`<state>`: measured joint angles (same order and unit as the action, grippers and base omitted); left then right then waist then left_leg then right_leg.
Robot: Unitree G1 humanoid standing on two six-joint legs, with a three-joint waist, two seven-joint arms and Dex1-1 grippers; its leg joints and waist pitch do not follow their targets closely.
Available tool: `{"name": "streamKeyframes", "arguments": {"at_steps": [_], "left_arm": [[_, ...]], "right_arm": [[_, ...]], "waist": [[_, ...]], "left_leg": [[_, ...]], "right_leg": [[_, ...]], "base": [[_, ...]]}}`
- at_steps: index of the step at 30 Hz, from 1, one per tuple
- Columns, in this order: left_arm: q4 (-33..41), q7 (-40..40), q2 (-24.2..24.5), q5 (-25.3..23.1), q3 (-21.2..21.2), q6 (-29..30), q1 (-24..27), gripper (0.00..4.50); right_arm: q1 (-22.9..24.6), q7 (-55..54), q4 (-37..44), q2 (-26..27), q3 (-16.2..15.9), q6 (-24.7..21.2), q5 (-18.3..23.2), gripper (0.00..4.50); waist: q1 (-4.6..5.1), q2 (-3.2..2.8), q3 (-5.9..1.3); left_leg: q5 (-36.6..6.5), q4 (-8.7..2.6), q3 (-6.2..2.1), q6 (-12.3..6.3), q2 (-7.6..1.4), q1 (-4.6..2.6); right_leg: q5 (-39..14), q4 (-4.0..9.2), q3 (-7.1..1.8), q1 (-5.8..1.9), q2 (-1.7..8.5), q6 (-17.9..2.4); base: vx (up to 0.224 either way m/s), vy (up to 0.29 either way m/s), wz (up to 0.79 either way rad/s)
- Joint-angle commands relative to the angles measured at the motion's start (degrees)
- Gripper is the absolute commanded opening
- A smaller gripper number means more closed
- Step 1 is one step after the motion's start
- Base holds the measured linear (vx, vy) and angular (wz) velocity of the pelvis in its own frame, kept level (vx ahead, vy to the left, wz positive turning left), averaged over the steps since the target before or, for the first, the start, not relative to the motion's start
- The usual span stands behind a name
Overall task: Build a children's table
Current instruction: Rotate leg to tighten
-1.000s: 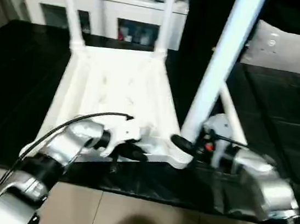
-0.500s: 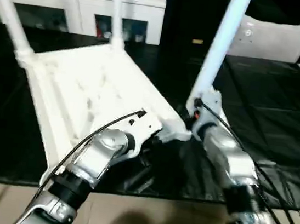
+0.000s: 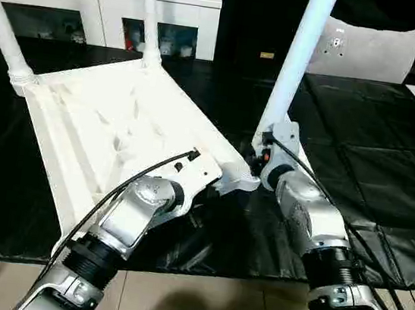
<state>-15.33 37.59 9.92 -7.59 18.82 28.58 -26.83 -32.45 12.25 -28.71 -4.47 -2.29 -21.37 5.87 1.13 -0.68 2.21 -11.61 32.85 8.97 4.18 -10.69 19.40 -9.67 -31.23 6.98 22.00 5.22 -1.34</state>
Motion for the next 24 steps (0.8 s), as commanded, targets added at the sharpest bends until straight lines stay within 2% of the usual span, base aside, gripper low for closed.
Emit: {"name": "streamKeyframes", "arguments": {"at_steps": [1,3,5,6,8,10,11,12,14,16,17,18,19,20,22,24], "left_arm": [[-1.25,1.04,2.36,-0.97,0.17,-1.84,-0.23,0.00],[-1.33,1.08,2.44,-0.98,0.16,-1.93,-0.24,0.00],[-3.53,2.10,4.62,-1.14,-0.30,-4.49,-0.69,0.00],[-4.61,2.59,5.57,-1.11,-0.63,-5.54,-0.99,0.00],[-4.61,2.59,5.57,-1.11,-0.63,-5.54,-0.99,0.00],[-6.50,4.21,7.38,-1.10,-0.39,-7.85,-1.57,0.00],[-6.50,4.21,7.38,-1.10,-0.39,-7.85,-1.57,0.00],[-7.50,5.33,8.26,-1.15,0.13,-9.00,-1.81,0.00],[-8.30,6.53,9.02,-1.19,0.69,-10.40,-1.94,0.00],[-9.74,9.91,10.51,-0.72,1.69,-13.93,-2.02,0.00],[-10.42,12.90,11.68,-0.31,2.60,-16.80,-1.98,0.00],[-10.42,12.90,11.68,-0.31,2.60,-16.80,-1.98,0.00],[-11.03,15.49,12.77,-0.07,3.44,-18.45,-2.02,0.00],[-11.70,18.12,13.96,-0.10,4.40,-20.75,-2.25,0.00],[-12.12,20.91,14.98,0.22,5.16,-22.72,-2.40,0.00],[-12.33,26.47,16.78,0.60,6.93,-25.55,-2.98,0.00]], "right_arm": [[2.84,2.04,-0.97,-1.44,-1.56,-2.56,-1.13,2.96],[2.89,2.15,-0.82,-1.50,-1.59,-2.53,-1.12,3.13],[5.02,4.94,3.93,-3.22,-2.05,-2.54,-0.56,3.27],[6.46,6.76,7.00,-4.26,-2.17,-2.34,0.07,3.40],[6.46,6.76,7.00,-4.26,-2.17,-2.34,0.07,3.48],[9.42,11.87,12.88,-7.05,-2.82,-1.08,1.70,3.67],[9.42,11.87,12.88,-7.05,-2.82,-1.08,1.70,3.85],[10.63,14.35,15.14,-8.63,-3.13,-0.47,2.35,3.85],[11.44,16.27,16.61,-9.91,-3.15,0.21,2.89,3.97],[12.22,20.71,18.60,-12.42,-2.39,1.48,4.57,4.27],[12.32,23.15,19.21,-14.43,-2.50,2.49,4.57,4.27],[12.32,23.15,19.21,-14.43,-2.50,2.49,4.57,4.33],[12.35,25.46,19.63,-16.41,-2.90,3.89,4.18,4.44],[12.34,28.92,20.25,-18.37,-3.36,4.65,4.69,4.44],[12.43,32.38,21.01,-20.10,-3.83,5.19,5.34,4.44],[12.48,39.88,21.73,-24.27,-6.58,6.65,4.92,4.44]], "waist": [[-0.87,0.18,-2.39],[-1.02,0.12,-2.50],[-1.36,0.22,-2.55],[-1.99,0.22,-2.70],[-2.37,0.45,-2.94],[-2.91,0.12,-3.40],[-3.18,0.11,-3.41],[-3.22,-0.23,-3.24],[-3.37,-0.10,-3.26],[-3.43,-0.20,-3.06],[-3.60,-0.21,-3.00],[-3.58,-0.20,-3.03],[-3.63,-0.26,-2.97],[-4.02,0.00,-3.04],[-4.25,-0.09,-2.93],[-4.67,0.13,-3.02]], "left_leg": [[-18.97,-4.73,-0.74,-1.20,-2.16,0.70],[-17.48,-4.61,-0.59,-1.56,-2.20,0.62],[-15.94,-4.45,-0.45,-1.98,-2.06,0.77],[-15.05,-4.37,-0.38,-2.34,-2.12,0.64],[-11.89,-4.28,-0.30,-2.75,-2.09,1.15],[-6.93,-3.70,-0.11,-3.71,-1.92,1.63],[-6.26,-3.60,-0.07,-3.94,-2.07,1.58],[-6.09,-3.68,-0.09,-4.06,-2.06,1.66],[-6.86,-3.54,0.07,-4.19,-2.04,1.48],[-9.34,-3.80,0.12,-3.88,-2.10,1.33],[-10.34,-3.77,0.09,-3.94,-2.02,1.17],[-10.55,-3.81,0.11,-3.71,-2.19,1.13],[-10.69,-3.84,0.17,-3.50,-2.23,0.95],[-11.30,-3.83,0.10,-3.48,-2.27,0.83],[-11.37,-3.83,0.21,-3.70,-2.36,0.64],[-11.07,-3.78,0.22,-4.12,-2.47,0.67]], "right_leg": [[-22.99,3.80,-3.16,-2.06,3.83,-6.88],[-22.02,3.64,-3.27,-2.05,3.90,-7.34],[-21.75,3.71,-3.25,-2.13,3.86,-7.56],[-21.90,3.69,-3.31,-2.16,3.87,-6.89],[-18.38,3.00,-3.47,-2.40,3.71,-7.16],[-11.09,2.12,-3.49,-2.71,3.53,-8.56],[-9.63,1.91,-3.49,-2.71,3.53,-8.95],[-9.37,1.77,-3.40,-2.75,3.53,-9.62],[-10.38,2.01,-3.38,-2.69,3.46,-9.39],[-14.21,2.45,-3.32,-2.60,3.38,-8.61],[-16.28,2.80,-3.24,-2.45,3.36,-8.08],[-16.56,2.72,-3.36,-2.42,3.43,-8.00],[-16.72,2.74,-3.39,-2.22,3.34,-8.14],[-17.33,2.65,-3.39,-2.31,3.44,-8.12],[-16.75,2.64,-3.46,-2.15,3.39,-8.54],[-16.01,2.38,-3.49,-2.26,3.48,-8.94]], "base": [[0.000,0.000,0.00],[0.000,0.000,0.00],[0.000,0.000,0.00],[0.000,0.000,0.00],[0.000,0.000,0.00],[0.000,0.000,0.00],[0.000,0.000,0.00],[0.000,0.000,0.00],[0.000,0.000,0.00],[0.000,0.000,0.00],[0.000,0.000,0.00],[0.000,0.000,0.00],[0.000,0.000,0.00],[0.000,0.000,0.00],[0.000,0.000,0.00],[0.000,0.000,0.00]]}}
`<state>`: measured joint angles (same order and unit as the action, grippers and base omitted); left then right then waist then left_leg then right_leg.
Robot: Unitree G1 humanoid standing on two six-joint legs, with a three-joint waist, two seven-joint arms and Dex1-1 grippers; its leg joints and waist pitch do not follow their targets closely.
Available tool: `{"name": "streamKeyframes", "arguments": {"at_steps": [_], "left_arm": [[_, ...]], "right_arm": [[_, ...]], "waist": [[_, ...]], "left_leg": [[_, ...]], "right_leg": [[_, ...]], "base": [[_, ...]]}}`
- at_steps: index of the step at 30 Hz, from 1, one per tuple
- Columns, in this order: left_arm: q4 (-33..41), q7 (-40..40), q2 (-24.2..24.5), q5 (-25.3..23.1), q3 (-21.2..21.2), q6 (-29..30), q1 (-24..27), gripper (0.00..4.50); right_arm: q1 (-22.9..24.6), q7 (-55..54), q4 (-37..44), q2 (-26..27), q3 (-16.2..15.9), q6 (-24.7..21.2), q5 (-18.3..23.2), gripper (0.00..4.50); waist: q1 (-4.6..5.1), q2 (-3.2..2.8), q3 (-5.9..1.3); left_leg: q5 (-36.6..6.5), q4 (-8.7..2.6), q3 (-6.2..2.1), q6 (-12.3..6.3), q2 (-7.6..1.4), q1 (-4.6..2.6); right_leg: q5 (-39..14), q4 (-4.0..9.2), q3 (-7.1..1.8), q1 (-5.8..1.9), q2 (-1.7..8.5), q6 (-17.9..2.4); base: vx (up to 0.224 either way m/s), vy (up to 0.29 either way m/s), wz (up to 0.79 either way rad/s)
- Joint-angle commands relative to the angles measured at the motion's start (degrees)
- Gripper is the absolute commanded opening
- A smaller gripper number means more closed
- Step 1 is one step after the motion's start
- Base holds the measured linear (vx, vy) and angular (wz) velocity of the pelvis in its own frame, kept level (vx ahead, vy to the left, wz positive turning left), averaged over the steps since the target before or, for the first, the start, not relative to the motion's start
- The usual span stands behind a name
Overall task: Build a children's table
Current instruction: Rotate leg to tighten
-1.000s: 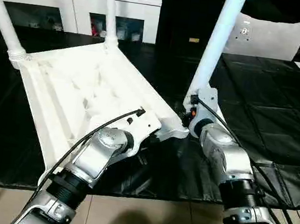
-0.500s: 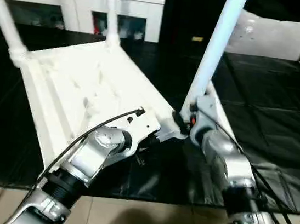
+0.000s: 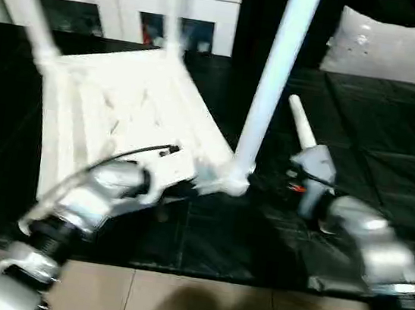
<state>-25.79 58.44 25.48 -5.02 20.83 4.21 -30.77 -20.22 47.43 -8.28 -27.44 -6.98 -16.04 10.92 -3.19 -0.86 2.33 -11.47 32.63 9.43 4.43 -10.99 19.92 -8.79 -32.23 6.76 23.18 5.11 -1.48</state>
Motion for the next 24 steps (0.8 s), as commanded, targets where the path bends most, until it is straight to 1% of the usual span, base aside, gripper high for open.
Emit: {"name": "streamKeyframes", "arguments": {"at_steps": [1,3,4,5,6,7,8,9,10,11,14,15,16,17,19,20,21,22,24], "left_arm": [[-2.06,6.46,1.35,-1.88,5.09,-1.56,0.82,0.00],[-1.52,8.30,1.61,-1.36,5.43,-2.20,0.88,0.00],[-1.19,9.89,1.69,-0.92,5.63,-2.93,0.89,0.00],[-0.64,11.13,1.67,-0.48,5.79,-3.29,0.90,0.00],[-0.15,12.43,1.62,0.06,6.06,-3.64,0.81,0.00],[0.27,13.26,1.49,0.47,6.24,-3.69,0.73,0.00],[0.27,13.26,1.49,0.47,6.24,-3.69,0.73,0.00],[0.86,14.47,1.38,0.85,6.67,-3.62,0.56,0.00],[0.94,15.09,1.33,1.10,6.81,-3.68,0.42,0.00],[1.13,15.46,1.18,1.35,6.87,-3.52,0.25,0.00],[1.67,16.07,0.52,1.92,6.52,-3.05,-0.04,0.00],[1.70,16.16,0.38,1.91,6.42,-3.00,-0.11,0.00],[1.33,16.36,0.22,1.65,6.30,-3.24,-0.29,0.00],[1.24,16.41,0.20,1.61,6.29,-3.30,-0.32,0.00],[0.94,16.49,0.23,1.51,6.31,-3.44,-0.41,0.00],[0.64,16.48,0.26,1.40,6.32,-3.62,-0.48,0.00],[0.46,16.50,0.33,1.35,6.33,-3.63,-0.51,0.00],[0.35,16.50,0.40,1.34,6.34,-3.63,-0.51,0.00],[0.48,16.53,0.50,1.48,6.18,-3.24,-0.31,0.00]], "right_arm": [[0.25,5.59,1.29,-1.95,-2.36,1.74,-0.40,4.44],[0.11,6.99,1.00,-2.38,-2.73,2.31,-0.20,4.44],[-0.08,8.34,0.59,-2.54,-2.83,2.74,0.25,4.44],[-0.28,9.73,0.18,-2.56,-2.98,2.84,0.79,4.44],[-0.53,11.21,-0.34,-2.64,-3.23,3.20,1.22,4.27],[-0.69,12.38,-0.71,-2.64,-3.45,3.31,1.66,4.27],[-0.69,12.38,-0.71,-2.64,-3.45,3.31,1.66,4.27],[-0.88,14.22,-1.22,-2.58,-3.95,2.73,2.53,4.14],[-1.01,14.75,-1.64,-2.60,-4.31,2.79,2.60,4.14],[-1.09,15.42,-2.06,-2.62,-4.88,2.83,2.54,3.99],[-1.31,15.78,-3.47,-1.95,-5.61,3.07,2.16,3.77],[-1.34,15.93,-3.85,-1.78,-5.82,3.15,2.02,3.77],[-1.30,16.75,-4.44,-1.51,-6.06,3.02,2.01,3.52],[-1.29,16.96,-4.53,-1.46,-6.06,2.99,2.02,3.52],[-1.16,17.43,-4.55,-1.43,-6.10,2.76,1.98,3.30],[-1.06,17.57,-4.61,-1.42,-6.12,2.71,1.89,3.19],[-1.00,17.70,-4.79,-1.46,-6.14,2.37,2.04,3.19],[-0.95,17.76,-5.04,-1.49,-6.13,2.35,2.11,3.01],[-0.72,17.83,-5.30,-1.49,-6.06,2.12,2.35,2.94]], "waist": [[-0.61,0.25,-3.17],[-0.85,0.27,-3.27],[-1.17,0.54,-3.40],[-1.30,0.49,-3.41],[-1.68,0.61,-3.49],[-2.17,0.48,-3.55],[-2.33,0.46,-3.57],[-2.55,0.48,-3.63],[-2.86,0.48,-3.59],[-3.13,0.51,-3.58],[-3.32,0.66,-3.42],[-3.33,0.75,-3.36],[-3.36,0.72,-3.33],[-3.32,0.73,-3.29],[-3.26,0.81,-3.19],[-3.24,0.78,-3.17],[-3.19,0.81,-3.16],[-3.17,0.82,-3.21],[-3.16,0.67,-3.31]], "left_leg": [[-10.49,-3.52,-0.14,-4.44,-2.23,0.12],[-9.31,-3.42,-0.05,-4.43,-2.25,0.06],[-8.59,-3.32,0.00,-4.68,-2.28,-0.01],[-8.16,-3.30,0.03,-4.77,-2.29,0.08],[-7.64,-3.24,0.09,-5.06,-2.42,0.02],[-7.27,-3.17,0.18,-5.19,-2.49,-0.15],[-6.87,-3.18,0.18,-5.15,-2.56,-0.19],[-6.44,-3.12,0.22,-5.26,-2.55,-0.17],[-6.35,-3.12,0.24,-5.28,-2.61,-0.13],[-6.74,-3.09,0.27,-5.10,-2.56,-0.13],[-7.88,-3.12,0.30,-4.41,-2.44,-0.03],[-8.63,-3.14,0.24,-3.94,-2.37,0.00],[-9.12,-3.18,0.20,-3.62,-2.35,0.00],[-9.49,-3.19,0.17,-3.48,-2.35,0.03],[-10.66,-3.23,0.09,-3.10,-2.29,0.02],[-10.85,-3.25,0.05,-3.04,-2.29,0.01],[-11.03,-3.26,0.03,-2.91,-2.26,0.01],[-10.95,-3.24,-0.02,-2.82,-2.27,0.02],[-10.51,-3.16,-0.04,-2.86,-2.26,0.10]], "right_leg": [[-15.94,3.19,-3.40,-3.43,3.67,-9.13],[-14.40,3.01,-3.42,-3.45,3.73,-9.95],[-13.70,2.79,-3.42,-3.45,3.84,-10.42],[-13.28,2.67,-3.43,-3.49,3.78,-10.59],[-12.62,2.58,-3.44,-3.46,3.84,-10.84],[-11.86,2.37,-3.47,-3.35,3.80,-11.25],[-11.30,2.27,-3.49,-3.32,3.79,-11.45],[-10.12,2.04,-3.46,-3.39,3.73,-11.96],[-10.02,2.04,-3.47,-3.42,3.78,-11.93],[-10.69,2.10,-3.46,-3.42,3.82,-11.76],[-13.46,2.43,-3.49,-3.38,3.95,-10.91],[-15.59,2.61,-3.45,-3.40,3.99,-10.20],[-17.20,2.78,-3.42,-3.39,3.99,-9.50],[-17.97,2.85,-3.42,-3.37,4.02,-9.17],[-20.27,3.05,-3.41,-3.31,3.95,-8.09],[-20.89,3.12,-3.41,-3.31,3.99,-7.86],[-21.86,3.23,-3.39,-3.29,3.95,-7.38],[-22.06,3.21,-3.37,-3.28,3.97,-7.18],[-21.22,3.10,-3.35,-3.31,3.93,-7.27]], "base": [[0.000,0.000,0.00],[0.000,0.000,0.00],[0.000,0.000,0.00],[0.000,0.000,0.00],[0.000,0.000,0.00],[0.000,0.000,0.00],[0.000,0.000,0.00],[0.000,0.000,0.00],[0.000,0.000,0.00],[0.000,0.000,0.00],[0.000,0.000,0.00],[0.000,0.000,0.00],[0.000,0.000,0.00],[0.000,0.000,0.00],[0.000,0.000,0.00],[0.000,0.000,0.00],[0.000,0.000,0.00],[0.000,0.000,0.00],[0.000,0.000,0.00]]}}
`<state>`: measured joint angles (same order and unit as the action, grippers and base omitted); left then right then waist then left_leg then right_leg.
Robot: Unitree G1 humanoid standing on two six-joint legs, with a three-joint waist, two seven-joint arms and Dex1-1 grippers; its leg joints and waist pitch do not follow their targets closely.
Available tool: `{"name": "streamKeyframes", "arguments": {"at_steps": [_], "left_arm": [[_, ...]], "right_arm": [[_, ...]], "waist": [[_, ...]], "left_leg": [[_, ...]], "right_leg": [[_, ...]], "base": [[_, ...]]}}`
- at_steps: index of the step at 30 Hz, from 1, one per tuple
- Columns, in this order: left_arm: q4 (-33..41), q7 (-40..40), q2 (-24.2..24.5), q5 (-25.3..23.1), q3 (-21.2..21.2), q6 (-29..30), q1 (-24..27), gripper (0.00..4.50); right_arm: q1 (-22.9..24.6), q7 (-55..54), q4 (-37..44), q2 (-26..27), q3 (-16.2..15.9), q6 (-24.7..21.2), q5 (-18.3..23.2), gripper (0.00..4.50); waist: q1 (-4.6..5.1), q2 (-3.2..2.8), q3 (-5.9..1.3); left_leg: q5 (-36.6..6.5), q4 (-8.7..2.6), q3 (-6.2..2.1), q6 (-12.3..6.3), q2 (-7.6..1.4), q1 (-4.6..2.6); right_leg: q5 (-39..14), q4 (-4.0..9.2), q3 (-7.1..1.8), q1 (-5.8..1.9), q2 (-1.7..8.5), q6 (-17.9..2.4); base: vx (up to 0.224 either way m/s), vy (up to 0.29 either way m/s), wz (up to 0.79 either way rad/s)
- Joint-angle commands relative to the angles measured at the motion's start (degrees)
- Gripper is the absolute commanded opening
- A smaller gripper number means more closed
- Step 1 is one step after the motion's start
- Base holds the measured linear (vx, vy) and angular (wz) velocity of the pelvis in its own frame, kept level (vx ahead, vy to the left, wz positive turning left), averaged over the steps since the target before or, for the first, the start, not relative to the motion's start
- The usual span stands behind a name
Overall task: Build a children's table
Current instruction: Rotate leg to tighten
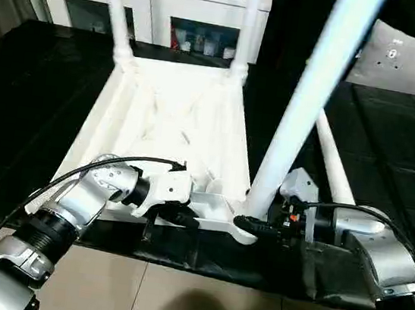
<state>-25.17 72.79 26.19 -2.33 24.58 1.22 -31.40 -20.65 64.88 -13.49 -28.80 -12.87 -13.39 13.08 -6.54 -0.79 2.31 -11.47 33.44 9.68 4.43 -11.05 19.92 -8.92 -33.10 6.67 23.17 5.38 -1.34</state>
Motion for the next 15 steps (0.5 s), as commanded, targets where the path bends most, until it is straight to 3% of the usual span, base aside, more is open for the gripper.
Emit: {"name": "streamKeyframes", "arguments": {"at_steps": [1,4,9,12,13,15], "left_arm": [[-0.04,2.22,-0.18,-1.14,2.31,-0.03,0.45,0.00],[0.26,1.92,-0.33,-0.50,1.69,1.64,0.92,0.00],[2.68,-2.73,-1.80,1.42,-1.18,6.40,2.90,0.00],[3.99,-10.34,-4.77,1.99,-4.33,11.29,3.94,0.00],[4.86,-13.51,-6.22,2.20,-5.56,13.43,4.26,0.00],[5.99,-17.79,-8.45,2.32,-7.12,17.17,4.34,0.00]], "right_arm": [[-0.14,0.42,-0.16,-0.04,-0.12,-0.66,0.31,2.80],[0.40,0.29,-0.17,0.59,0.32,-1.86,1.19,2.68],[1.41,-5.98,-0.01,4.25,1.10,-6.40,1.13,2.64],[0.97,-15.08,-1.22,9.07,2.40,-8.71,-0.04,2.63],[0.34,-19.66,-2.22,11.69,3.43,-9.83,-0.37,2.63],[-0.74,-24.46,-3.98,14.79,4.71,-10.85,-0.67,2.63]], "waist": [[0.25,0.63,-3.35],[0.28,0.64,-3.41],[0.61,0.39,-3.11],[1.34,0.35,-2.51],[2.19,0.45,-2.24],[3.17,0.83,-2.22]], "left_leg": [[-10.05,-3.96,-0.31,-2.95,-2.25,0.17],[-9.65,-3.89,-0.24,-3.15,-2.25,0.13],[-11.32,-4.08,-0.24,-2.32,-2.18,0.16],[-15.66,-4.34,-0.45,-1.17,-1.97,-0.35],[-18.86,-4.06,-0.65,-0.04,-1.51,-0.86],[-19.99,-4.01,-1.09,0.35,-1.18,-0.44]], "right_leg": [[-19.81,3.83,-3.27,-3.33,3.59,-7.69],[-17.65,3.57,-3.27,-3.35,3.52,-8.77],[-20.49,3.93,-3.17,-3.31,3.56,-8.50],[-28.72,4.99,-2.80,-2.95,3.51,-5.94],[-35.80,6.03,-2.21,-2.54,3.65,-3.43],[-39.40,6.77,-1.37,-2.79,3.53,-0.57]], "base": [[0.000,0.000,0.00],[0.000,0.000,0.00],[0.000,0.000,0.00],[0.000,0.000,0.00],[0.000,0.000,0.00],[0.000,0.000,0.00]]}}
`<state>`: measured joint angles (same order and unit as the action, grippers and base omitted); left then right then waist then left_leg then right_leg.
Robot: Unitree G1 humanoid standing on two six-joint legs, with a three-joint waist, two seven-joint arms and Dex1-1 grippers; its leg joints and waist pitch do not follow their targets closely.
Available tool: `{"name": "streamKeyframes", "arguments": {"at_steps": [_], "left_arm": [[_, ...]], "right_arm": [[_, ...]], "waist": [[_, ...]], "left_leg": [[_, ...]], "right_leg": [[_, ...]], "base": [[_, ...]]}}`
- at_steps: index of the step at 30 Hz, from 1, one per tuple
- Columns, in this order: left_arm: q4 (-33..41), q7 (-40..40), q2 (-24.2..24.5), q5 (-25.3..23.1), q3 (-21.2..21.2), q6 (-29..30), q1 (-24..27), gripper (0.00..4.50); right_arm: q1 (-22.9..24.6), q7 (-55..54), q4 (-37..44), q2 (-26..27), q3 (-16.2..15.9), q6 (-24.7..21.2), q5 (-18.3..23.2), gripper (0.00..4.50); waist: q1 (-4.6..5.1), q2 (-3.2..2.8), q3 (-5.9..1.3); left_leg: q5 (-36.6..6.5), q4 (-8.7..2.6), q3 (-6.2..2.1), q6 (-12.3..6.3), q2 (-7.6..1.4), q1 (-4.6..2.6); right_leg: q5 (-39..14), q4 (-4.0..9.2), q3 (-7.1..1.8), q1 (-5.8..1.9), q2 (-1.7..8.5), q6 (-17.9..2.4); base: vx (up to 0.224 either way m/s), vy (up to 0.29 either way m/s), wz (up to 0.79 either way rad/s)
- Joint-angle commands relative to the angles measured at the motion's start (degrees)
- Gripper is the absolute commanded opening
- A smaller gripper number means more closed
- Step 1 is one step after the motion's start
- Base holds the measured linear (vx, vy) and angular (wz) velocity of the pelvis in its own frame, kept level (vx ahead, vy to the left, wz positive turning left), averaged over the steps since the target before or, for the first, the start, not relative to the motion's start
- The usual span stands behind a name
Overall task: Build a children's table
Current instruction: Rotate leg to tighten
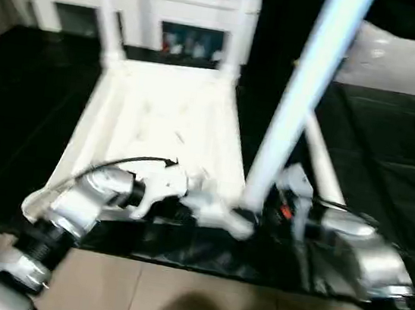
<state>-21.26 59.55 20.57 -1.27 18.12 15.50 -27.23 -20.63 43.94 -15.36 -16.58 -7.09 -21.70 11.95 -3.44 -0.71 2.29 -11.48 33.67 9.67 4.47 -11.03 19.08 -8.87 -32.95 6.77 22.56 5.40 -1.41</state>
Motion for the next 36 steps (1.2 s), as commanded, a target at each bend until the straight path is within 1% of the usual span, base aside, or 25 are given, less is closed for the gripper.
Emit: {"name": "streamKeyframes", "arguments": {"at_steps": [1,2,3,4,5,6,7,8,9,10,14,15,16,18,19,21,22,23,25,26,28,29,31,34,36], "left_arm": [[2.87,-7.40,-4.49,1.23,-1.63,5.74,0.10,0.00],[3.10,-12.80,-7.53,0.45,-3.31,9.39,-0.56,0.00],[3.02,-13.41,-7.87,0.32,-3.44,9.60,-0.69,0.00],[2.55,-16.48,-9.66,-0.47,-3.94,10.39,-1.40,0.00],[1.20,-21.33,-12.23,-1.55,-4.73,11.12,-2.62,0.00],[1.20,-21.33,-12.23,-1.55,-4.73,11.12,-2.62,0.00],[0.82,-22.92,-13.08,-2.09,-4.78,11.26,-2.99,0.00],[0.51,-24.13,-13.99,-2.48,-4.61,11.19,-3.26,0.00],[0.47,-24.92,-14.78,-2.99,-3.96,10.74,-3.41,0.00],[1.06,-25.04,-14.93,-3.90,-2.91,10.98,-3.30,0.00],[2.01,-24.24,-13.62,-5.30,-1.29,9.92,-2.58,0.00],[1.92,-23.57,-12.89,-5.61,-0.75,9.00,-2.41,0.00],[1.70,-22.94,-12.01,-5.92,-0.35,8.33,-2.26,0.00],[1.35,-22.23,-11.06,-6.29,0.04,7.54,-2.15,0.00],[1.20,-19.21,-9.31,-5.99,0.66,5.68,-1.83,0.00],[1.18,-18.03,-8.64,-5.84,0.86,4.98,-1.68,0.00],[1.27,-15.55,-7.00,-5.62,1.40,4.02,-1.45,0.00],[1.29,-15.09,-6.68,-5.59,1.52,3.86,-1.42,0.00],[1.59,-11.73,-4.25,-5.70,2.69,2.27,-1.14,0.00],[1.69,-10.63,-3.29,-5.63,3.24,1.78,-1.05,0.00],[1.80,-9.60,-2.31,-5.59,3.83,1.38,-0.97,0.00],[1.92,-9.25,-1.92,-5.60,3.97,1.31,-0.93,0.00],[2.37,-8.54,-1.59,-5.35,3.83,1.27,-0.75,0.00],[3.08,-7.74,-1.38,-5.04,3.93,1.45,-0.47,0.00],[3.48,-7.15,-1.17,-4.91,4.26,1.48,-0.33,0.00]], "right_arm": [[-1.68,-6.81,-3.61,4.76,0.01,-3.55,0.46,2.63],[-3.53,-12.01,-6.48,7.97,1.93,-4.38,0.45,2.62],[-3.79,-12.63,-6.88,8.35,2.14,-4.36,0.46,2.62],[-5.16,-16.00,-9.09,10.27,3.24,-4.31,0.41,2.62],[-6.90,-20.27,-11.83,11.82,3.46,-3.77,-1.09,2.62],[-6.90,-20.27,-11.83,11.82,3.46,-3.77,-1.09,2.62],[-7.53,-21.47,-12.75,12.24,3.21,-3.58,-1.92,2.62],[-7.89,-21.83,-13.28,12.50,2.83,-2.84,-2.67,2.62],[-7.86,-21.27,-13.16,12.93,3.19,-2.03,-2.39,2.93],[-7.74,-20.81,-12.77,13.43,4.21,-1.87,-1.72,3.12],[-6.85,-19.30,-11.10,12.30,4.13,-1.06,-2.47,3.48],[-6.53,-18.50,-10.86,11.66,4.17,-0.38,-2.41,3.48],[-6.14,-17.66,-10.43,10.74,4.62,0.08,-1.95,3.69],[-5.70,-16.74,-9.93,9.59,5.26,0.88,-1.31,3.81],[-4.99,-14.03,-8.42,7.23,6.03,1.06,-0.37,3.88],[-4.70,-12.86,-7.77,6.29,6.43,1.08,0.01,4.11],[-3.91,-9.11,-5.90,3.76,6.29,1.37,0.41,4.20],[-3.75,-8.35,-5.53,3.25,6.19,1.44,0.46,4.26],[-3.23,-4.77,-3.72,0.34,6.50,1.90,0.99,4.42],[-3.11,-3.55,-3.28,-0.62,6.71,2.39,1.12,4.42],[-2.94,-2.01,-2.74,-1.61,6.82,3.18,1.32,4.42],[-2.74,-1.02,-2.06,-2.21,6.74,3.82,1.56,4.42],[-2.20,0.77,-0.55,-3.21,6.32,5.01,2.07,4.42],[-1.45,2.72,1.13,-3.86,5.72,5.80,2.33,4.42],[-0.66,4.76,2.68,-4.28,4.98,5.83,2.74,4.42]], "waist": [[0.44,0.59,-2.24],[1.15,0.64,-2.25],[1.57,0.38,-2.39],[2.40,0.19,-2.51],[2.57,0.12,-2.63],[2.93,0.27,-2.55],[2.91,0.26,-2.67],[2.84,0.28,-2.89],[2.84,0.32,-2.81],[2.60,0.42,-2.93],[2.13,0.37,-3.10],[2.12,0.45,-3.13],[1.81,0.45,-3.23],[1.43,0.56,-3.04],[1.33,0.57,-2.99],[0.90,0.66,-3.08],[0.65,0.70,-3.20],[0.53,0.68,-3.24],[0.38,0.64,-3.63],[0.37,0.58,-3.68],[0.41,0.50,-3.56],[0.36,0.46,-3.53],[0.14,0.60,-3.44],[-0.38,0.63,-3.39],[-0.63,0.67,-3.42]], "left_leg": [[-20.46,-4.11,-1.11,0.48,-1.16,0.18],[-20.95,-3.88,-1.22,0.26,-0.96,0.17],[-20.98,-3.83,-1.22,0.32,-1.04,0.05],[-20.84,-4.22,-1.59,-0.30,-1.26,0.67],[-21.17,-4.25,-1.63,-0.51,-1.30,0.72],[-21.80,-4.32,-1.67,-0.75,-1.37,0.60],[-21.68,-4.12,-1.53,-0.96,-1.24,0.33],[-20.02,-4.23,-1.42,-1.54,-1.26,0.40],[-19.38,-4.40,-1.36,-1.99,-1.35,0.73],[-18.08,-4.46,-1.21,-2.61,-1.53,0.93],[-14.86,-4.54,-0.99,-3.17,-1.81,1.19],[-14.40,-4.50,-0.92,-3.27,-1.77,1.28],[-13.76,-4.35,-0.74,-3.61,-1.70,1.28],[-13.64,-4.26,-0.51,-3.91,-1.62,1.21],[-13.69,-4.22,-0.47,-3.89,-1.56,1.16],[-13.07,-4.12,-0.41,-4.14,-1.40,1.27],[-11.59,-4.07,-0.45,-4.26,-1.45,1.47],[-11.28,-4.03,-0.43,-4.40,-1.49,1.44],[-8.13,-3.93,-0.51,-4.76,-1.68,1.79],[-7.15,-3.94,-0.53,-5.12,-1.80,1.78],[-7.23,-3.90,-0.35,-5.42,-1.88,1.52],[-7.60,-3.90,-0.31,-5.39,-1.89,1.44],[-8.25,-3.96,-0.18,-5.21,-1.90,1.37],[-8.64,-4.03,-0.16,-4.84,-1.96,1.24],[-8.50,-4.03,-0.23,-4.76,-2.04,1.27]], "right_leg": [[-39.85,6.73,-1.28,-2.04,3.53,-0.11],[-40.39,7.23,-0.89,-1.94,3.52,0.53],[-39.62,7.13,-0.89,-1.97,3.55,0.16],[-36.66,7.06,-0.61,-2.45,3.38,-0.22],[-35.76,7.01,-0.53,-2.52,3.36,-0.30],[-35.09,7.18,-0.45,-2.25,3.22,-0.57],[-34.63,7.29,-0.61,-2.12,3.33,-0.80],[-31.79,6.81,-1.17,-2.21,3.51,-2.18],[-30.67,6.72,-1.35,-2.29,3.42,-2.64],[-28.47,6.34,-1.68,-2.34,3.45,-3.64],[-23.68,5.46,-2.36,-2.51,3.53,-5.80],[-23.08,5.32,-2.41,-2.55,3.53,-6.11],[-22.83,5.27,-2.55,-2.60,3.55,-6.25],[-24.08,5.39,-2.68,-2.36,3.55,-6.10],[-24.92,5.46,-2.71,-2.28,3.56,-5.91],[-26.38,5.51,-2.69,-2.42,3.59,-4.91],[-25.52,5.37,-2.64,-2.61,3.47,-4.48],[-24.94,5.23,-2.67,-2.57,3.45,-4.57],[-19.41,4.34,-2.75,-2.89,3.35,-6.14],[-16.72,3.93,-2.76,-2.90,3.24,-7.32],[-15.14,3.79,-2.82,-2.70,3.14,-8.82],[-15.31,3.80,-2.81,-2.71,3.17,-9.13],[-16.39,3.91,-2.87,-2.72,3.24,-9.26],[-18.15,4.03,-2.94,-2.71,3.30,-8.60],[-17.90,3.95,-2.97,-2.76,3.36,-8.43]], "base": [[0.000,0.000,0.00],[0.000,0.000,0.00],[0.000,0.000,0.00],[0.000,0.000,0.00],[0.000,0.000,0.00],[0.000,0.000,0.00],[0.000,0.000,0.00],[0.000,0.000,0.00],[0.000,0.000,0.00],[0.000,0.000,0.00],[0.000,0.000,0.00],[0.000,0.000,0.00],[0.000,0.000,0.00],[0.000,0.000,0.00],[0.000,0.000,0.00],[0.000,0.000,0.00],[0.000,0.000,0.00],[0.000,0.000,0.00],[0.000,0.000,0.00],[0.000,0.000,0.00],[0.000,0.000,0.00],[0.000,0.000,0.00],[0.000,0.000,0.00],[0.000,0.000,0.00],[0.000,0.000,0.00]]}}
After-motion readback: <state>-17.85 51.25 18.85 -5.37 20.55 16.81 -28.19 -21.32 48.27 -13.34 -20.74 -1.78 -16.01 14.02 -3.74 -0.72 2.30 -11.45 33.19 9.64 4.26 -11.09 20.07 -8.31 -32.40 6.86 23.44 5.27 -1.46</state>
